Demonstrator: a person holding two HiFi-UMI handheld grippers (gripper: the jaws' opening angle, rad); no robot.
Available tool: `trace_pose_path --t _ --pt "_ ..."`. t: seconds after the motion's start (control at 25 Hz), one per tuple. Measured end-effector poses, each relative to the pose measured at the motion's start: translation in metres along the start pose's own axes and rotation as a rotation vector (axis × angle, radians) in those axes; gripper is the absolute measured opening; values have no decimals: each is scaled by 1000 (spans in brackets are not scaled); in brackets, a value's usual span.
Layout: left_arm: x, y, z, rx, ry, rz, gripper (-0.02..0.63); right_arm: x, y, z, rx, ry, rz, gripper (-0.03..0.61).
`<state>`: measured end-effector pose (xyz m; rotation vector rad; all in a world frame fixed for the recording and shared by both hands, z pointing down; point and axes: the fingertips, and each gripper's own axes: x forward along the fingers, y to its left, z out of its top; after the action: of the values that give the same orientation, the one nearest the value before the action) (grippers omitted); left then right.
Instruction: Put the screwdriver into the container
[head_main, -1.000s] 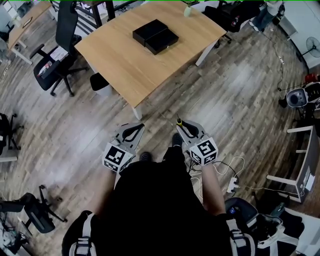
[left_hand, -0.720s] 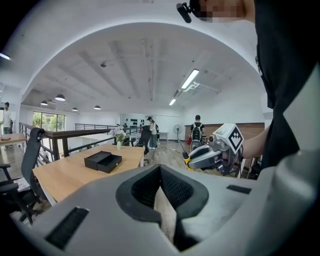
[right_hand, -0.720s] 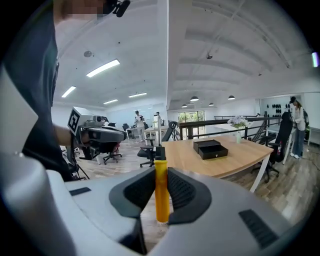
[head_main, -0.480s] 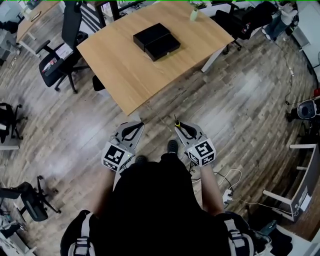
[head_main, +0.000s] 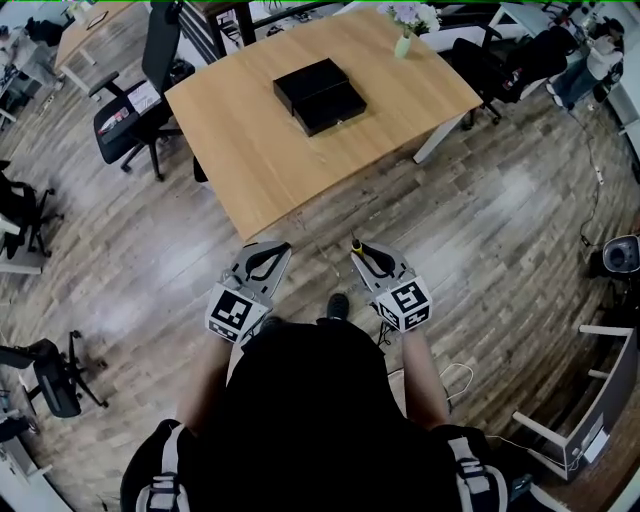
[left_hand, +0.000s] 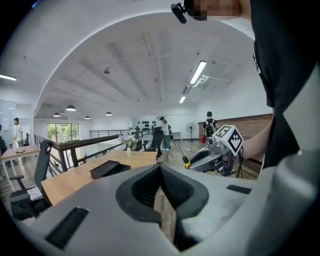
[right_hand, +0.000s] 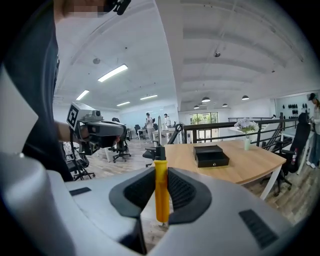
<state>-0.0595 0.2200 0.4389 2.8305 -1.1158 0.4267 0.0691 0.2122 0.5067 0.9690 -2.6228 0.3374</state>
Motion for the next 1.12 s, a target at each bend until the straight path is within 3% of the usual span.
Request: trace_pose_path --t 1.12 --pt "42 -32 9 -2 62 173 22 -17 -68 -13 -28 -22 140 84"
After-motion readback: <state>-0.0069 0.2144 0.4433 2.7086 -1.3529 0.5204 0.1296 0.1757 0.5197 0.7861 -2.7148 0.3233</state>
